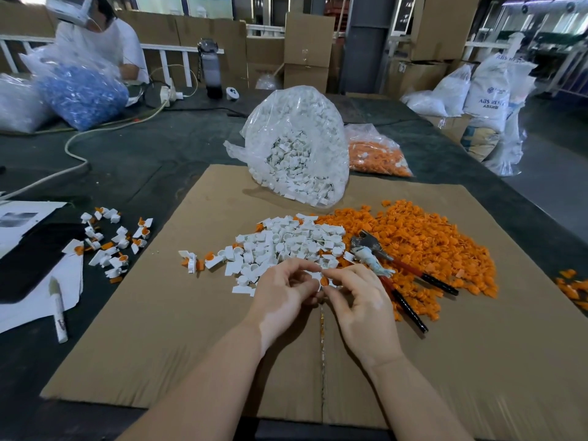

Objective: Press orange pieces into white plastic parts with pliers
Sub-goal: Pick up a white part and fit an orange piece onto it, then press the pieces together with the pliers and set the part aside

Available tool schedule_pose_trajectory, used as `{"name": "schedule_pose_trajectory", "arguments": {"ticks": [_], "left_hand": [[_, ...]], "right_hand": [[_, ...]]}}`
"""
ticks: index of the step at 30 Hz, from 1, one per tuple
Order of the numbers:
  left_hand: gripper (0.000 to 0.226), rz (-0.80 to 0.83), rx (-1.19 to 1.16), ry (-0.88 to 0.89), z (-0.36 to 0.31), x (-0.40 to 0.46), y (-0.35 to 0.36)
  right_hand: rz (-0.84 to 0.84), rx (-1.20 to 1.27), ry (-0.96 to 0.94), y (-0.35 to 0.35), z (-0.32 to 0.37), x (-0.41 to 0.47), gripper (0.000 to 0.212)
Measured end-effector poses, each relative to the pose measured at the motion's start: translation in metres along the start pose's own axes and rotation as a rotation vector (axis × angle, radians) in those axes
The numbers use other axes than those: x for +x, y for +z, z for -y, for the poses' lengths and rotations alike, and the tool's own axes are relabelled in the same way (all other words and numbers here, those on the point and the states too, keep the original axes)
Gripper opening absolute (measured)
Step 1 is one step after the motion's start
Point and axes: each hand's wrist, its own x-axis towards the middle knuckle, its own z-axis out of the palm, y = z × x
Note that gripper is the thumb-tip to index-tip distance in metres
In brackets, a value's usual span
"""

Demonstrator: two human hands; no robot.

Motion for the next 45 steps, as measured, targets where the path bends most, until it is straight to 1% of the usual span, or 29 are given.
{"name": "schedule_pose_trajectory", "arguments": {"ticks": [6, 12, 15, 17, 19, 20, 22, 24, 25, 27, 28, 30, 31, 32, 33, 34, 36, 41, 43, 45], "left_hand": [[0.021, -0.007, 0.031, 0.019, 0.001, 0.002, 0.000], [0.012, -0.006, 0.047, 0.039, 0.000, 0.001, 0.003], [0.012, -0.006, 0.019, 0.014, -0.001, 0.003, 0.004], [0.011, -0.007, -0.033, -0.012, -0.001, 0.005, 0.005], [0.011, -0.009, -0.074, -0.032, -0.001, 0.007, 0.005], [0.012, -0.009, -0.080, -0.035, -0.001, 0.008, 0.006], [0.012, -0.011, -0.080, -0.037, -0.001, 0.009, 0.006], [0.012, -0.013, -0.081, -0.035, -0.002, 0.010, 0.006], [0.012, -0.011, -0.088, -0.035, -0.003, 0.010, 0.007], [0.012, -0.008, -0.106, -0.041, -0.005, 0.010, 0.007], [0.012, -0.008, -0.121, -0.048, -0.006, 0.009, 0.008], [0.014, -0.014, -0.175, -0.067, -0.008, 0.009, 0.008], [0.015, -0.018, -0.204, -0.078, -0.009, 0.008, 0.008], [0.015, -0.022, -0.223, -0.086, -0.010, 0.008, 0.008], [0.015, -0.022, -0.231, -0.091, -0.010, 0.008, 0.008], [0.014, -0.020, -0.235, -0.095, -0.010, 0.007, 0.007], [0.014, -0.018, -0.239, -0.103, -0.011, 0.007, 0.007], [0.012, -0.011, -0.182, -0.078, -0.011, 0.006, 0.007], [0.012, -0.010, -0.173, -0.076, -0.011, 0.007, 0.007], [0.012, -0.013, -0.172, -0.079, -0.010, 0.008, 0.007]], "right_hand": [[-0.006, -0.009, -0.003, 0.000, -0.001, 0.000, 0.018], [0.010, -0.031, 0.010, 0.001, -0.002, 0.000, 0.020], [-0.045, -0.067, 0.009, -0.002, -0.001, 0.001, 0.024], [-0.135, -0.176, 0.064, -0.007, -0.002, 0.003, 0.025], [-0.206, -0.349, 0.226, -0.017, -0.007, 0.009, 0.028], [-0.166, -0.449, 0.345, -0.023, -0.010, 0.014, 0.033], [0.043, -0.628, 0.573, -0.035, -0.016, 0.025, 0.046], [0.243, -0.710, 0.687, -0.044, -0.018, 0.033, 0.048], [0.294, -0.742, 0.701, -0.047, -0.019, 0.036, 0.046], [0.316, -0.826, 0.653, -0.048, -0.018, 0.039, 0.044], [0.294, -0.843, 0.608, -0.048, -0.017, 0.040, 0.040], [0.198, -0.791, 0.519, -0.048, -0.014, 0.042, 0.022], [0.151, -0.758, 0.486, -0.049, -0.012, 0.043, 0.016], [0.125, -0.750, 0.458, -0.051, -0.011, 0.045, 0.016], [0.128, -0.761, 0.442, -0.052, -0.011, 0.048, 0.020], [0.157, -0.772, 0.444, -0.054, -0.011, 0.049, 0.029], [0.263, -0.777, 0.501, -0.057, -0.013, 0.052, 0.045], [0.481, -0.742, 0.686, -0.059, -0.030, 0.053, 0.065], [0.517, -0.728, 0.718, -0.059, -0.035, 0.054, 0.070], [0.514, -0.727, 0.723, -0.059, -0.037, 0.055, 0.068]]}}
